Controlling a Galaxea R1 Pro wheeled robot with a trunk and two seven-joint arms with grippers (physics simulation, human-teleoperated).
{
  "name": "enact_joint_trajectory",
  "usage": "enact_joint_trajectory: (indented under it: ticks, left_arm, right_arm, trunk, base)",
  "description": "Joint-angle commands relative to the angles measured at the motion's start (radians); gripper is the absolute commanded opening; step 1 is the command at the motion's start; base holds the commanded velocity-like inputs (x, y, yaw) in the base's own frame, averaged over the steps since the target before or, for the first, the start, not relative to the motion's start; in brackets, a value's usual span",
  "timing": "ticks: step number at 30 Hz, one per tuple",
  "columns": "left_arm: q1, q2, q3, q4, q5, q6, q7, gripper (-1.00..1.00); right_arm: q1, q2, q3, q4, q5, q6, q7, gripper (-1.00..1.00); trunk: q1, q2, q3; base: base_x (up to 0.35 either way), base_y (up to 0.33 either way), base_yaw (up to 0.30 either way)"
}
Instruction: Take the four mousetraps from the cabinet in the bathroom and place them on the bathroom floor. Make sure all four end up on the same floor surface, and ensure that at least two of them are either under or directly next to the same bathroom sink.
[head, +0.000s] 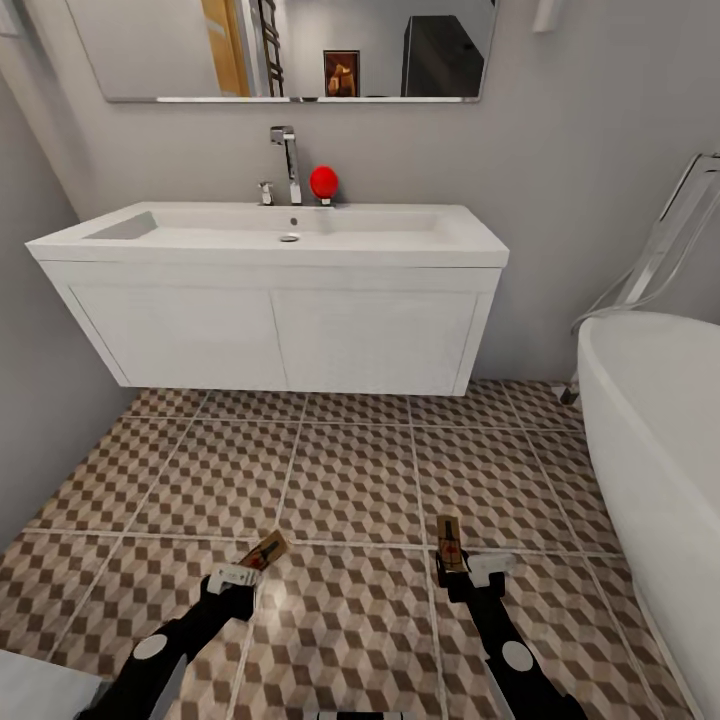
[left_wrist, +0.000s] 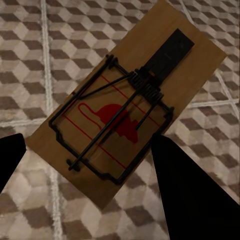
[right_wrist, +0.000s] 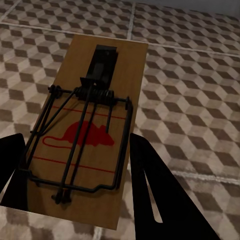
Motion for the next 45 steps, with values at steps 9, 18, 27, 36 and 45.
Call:
enact_joint_trajectory:
  ticks: [9, 18, 27, 36, 45]
  left_arm:
    - [0.0, -0.002, 0.028, -0.009, 0.001, 0.0, -0.013, -1.0]
    - [0.0, -0.007, 0.033, -0.007, 0.0, 0.024, -0.005, -1.0]
    - [0.0, -0.056, 0.037, -0.102, -0.003, 0.35, 0.108, -1.0]
    - [-0.015, -0.134, 0.035, -0.25, -0.003, 0.598, 0.352, -1.0]
    - [-0.133, -0.156, 0.035, -0.249, -0.002, 0.7, 0.368, -1.0]
  right_arm:
    - [0.0, 0.001, -0.004, 0.001, 0.006, -0.003, 0.002, -1.0]
    - [0.0, 0.003, -0.003, 0.001, 0.006, -0.003, 0.002, -1.0]
    - [0.0, 0.002, -0.005, 0.0, 0.006, -0.003, 0.002, -1.0]
    - [0.0, 0.001, -0.006, -0.001, 0.006, -0.003, 0.002, -1.0]
    - [0.0, 0.003, -0.007, -0.001, 0.006, -0.001, -0.001, -1.0]
  trunk:
    - [0.0, 0.0, -0.001]
    - [0.0, 0.0, -0.001]
    - [0.0, 0.0, -0.001]
    - [0.0, 0.0, -0.001]
    - [0.0, 0.0, -0.001]
  base:
    - [0.0, 0.0, 0.0]
    - [0.0, 0.0, 0.0]
    - [0.0, 0.0, 0.0]
    - [0.0, 0.0, 0.0]
    - [0.0, 0.0, 0.0]
